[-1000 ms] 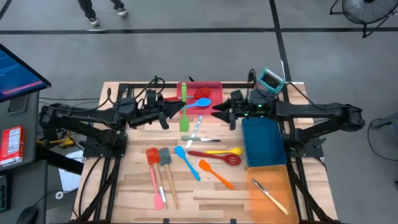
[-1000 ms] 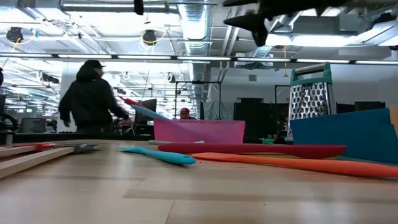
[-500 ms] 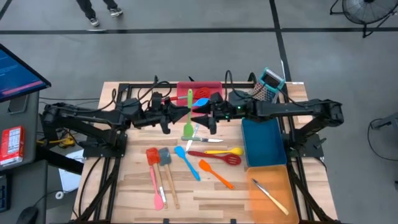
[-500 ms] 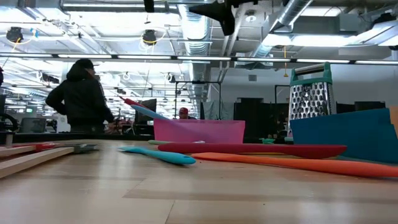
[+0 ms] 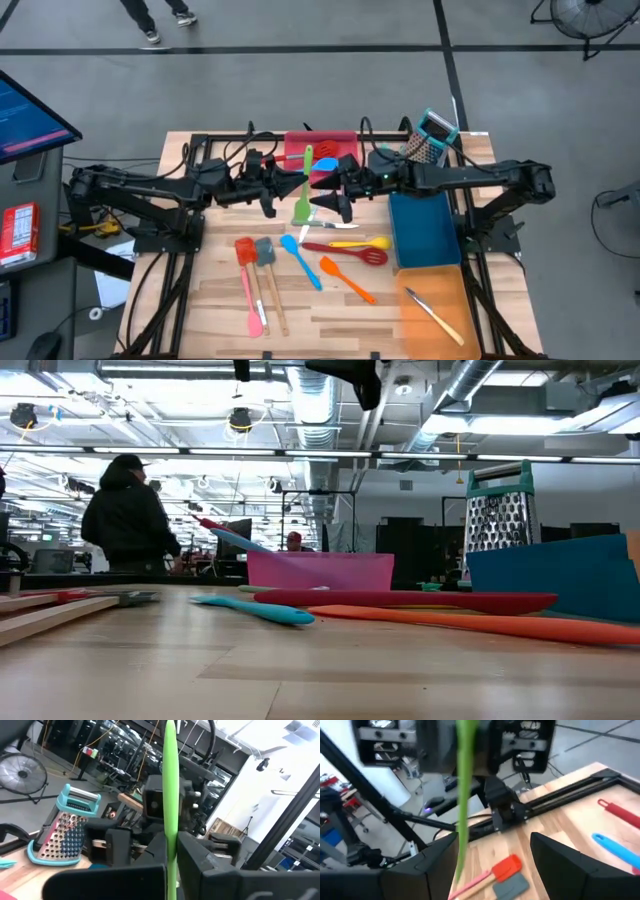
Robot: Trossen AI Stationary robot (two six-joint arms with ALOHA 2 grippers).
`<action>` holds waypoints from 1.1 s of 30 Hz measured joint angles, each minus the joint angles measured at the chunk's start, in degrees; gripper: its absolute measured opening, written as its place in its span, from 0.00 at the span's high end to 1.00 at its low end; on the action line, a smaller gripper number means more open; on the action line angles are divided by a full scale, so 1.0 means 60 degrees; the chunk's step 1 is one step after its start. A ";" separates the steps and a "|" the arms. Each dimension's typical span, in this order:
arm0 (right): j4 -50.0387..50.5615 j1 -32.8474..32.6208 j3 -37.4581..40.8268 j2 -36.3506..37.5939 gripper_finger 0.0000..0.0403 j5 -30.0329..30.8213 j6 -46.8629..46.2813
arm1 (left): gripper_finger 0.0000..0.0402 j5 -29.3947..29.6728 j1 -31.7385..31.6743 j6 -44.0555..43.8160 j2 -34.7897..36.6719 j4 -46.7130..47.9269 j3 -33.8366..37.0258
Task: Pick & Place Kitchen Items
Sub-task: Put the green spatula into the blue bin
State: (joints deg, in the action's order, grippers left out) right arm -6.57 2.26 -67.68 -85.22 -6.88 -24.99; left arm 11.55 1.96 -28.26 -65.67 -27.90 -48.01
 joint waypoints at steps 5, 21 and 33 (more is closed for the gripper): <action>0.0101 -0.0007 0.0004 -0.0016 0.40 -0.0133 -0.0022 | 0.99 0.0004 0.0000 0.0183 0.0000 0.0141 0.0000; -0.0724 0.0106 0.0004 -0.0064 0.40 0.0373 0.0157 | 0.99 -0.0074 0.0000 -0.0110 -0.0477 -0.0006 -0.0004; -0.0360 0.0139 0.0004 -0.0075 0.46 0.0364 0.0188 | 0.99 -0.0497 -0.0160 -0.0443 -0.0917 -0.0745 -0.0003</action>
State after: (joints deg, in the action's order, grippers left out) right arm -8.73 3.09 -67.66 -85.67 -4.70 -23.87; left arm 8.57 1.00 -30.92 -71.17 -32.37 -48.03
